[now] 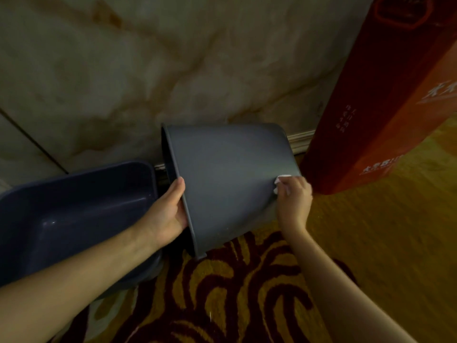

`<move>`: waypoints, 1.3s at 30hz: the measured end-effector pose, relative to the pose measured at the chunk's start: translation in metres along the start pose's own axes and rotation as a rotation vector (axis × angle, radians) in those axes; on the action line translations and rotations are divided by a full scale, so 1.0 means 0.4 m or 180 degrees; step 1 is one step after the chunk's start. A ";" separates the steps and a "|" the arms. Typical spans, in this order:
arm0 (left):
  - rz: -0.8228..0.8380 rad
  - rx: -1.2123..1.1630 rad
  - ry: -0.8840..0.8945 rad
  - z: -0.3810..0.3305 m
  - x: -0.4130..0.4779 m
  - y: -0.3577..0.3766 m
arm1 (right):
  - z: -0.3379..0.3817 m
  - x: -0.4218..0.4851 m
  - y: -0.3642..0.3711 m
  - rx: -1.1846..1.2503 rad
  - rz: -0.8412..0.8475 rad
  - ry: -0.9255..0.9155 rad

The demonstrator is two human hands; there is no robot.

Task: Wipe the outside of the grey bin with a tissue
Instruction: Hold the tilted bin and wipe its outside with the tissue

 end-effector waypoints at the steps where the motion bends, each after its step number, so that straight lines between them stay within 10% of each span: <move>1: -0.0056 0.0017 0.0035 -0.009 0.003 0.012 | 0.030 -0.044 0.012 0.0081 0.0085 -0.0142; 14: -0.0885 0.0126 0.0151 -0.090 0.016 0.080 | 0.261 -0.229 0.009 0.0607 0.1022 -0.1380; 27: -0.1266 0.0597 0.0000 -0.160 0.030 0.086 | -0.018 0.019 -0.134 0.0129 0.0010 0.0520; 39: -0.1332 0.0337 -0.0270 -0.181 0.048 0.103 | 0.389 -0.235 -0.067 0.0912 0.0800 -0.1195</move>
Point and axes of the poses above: each hand's wrist, its own x-axis towards the middle knuckle, its own y-axis out of the palm, z = x × y, the point moved 3 cm from there along x, towards the middle knuckle, and after that the axes turned 13 degrees about x, right-handed, at the moved point
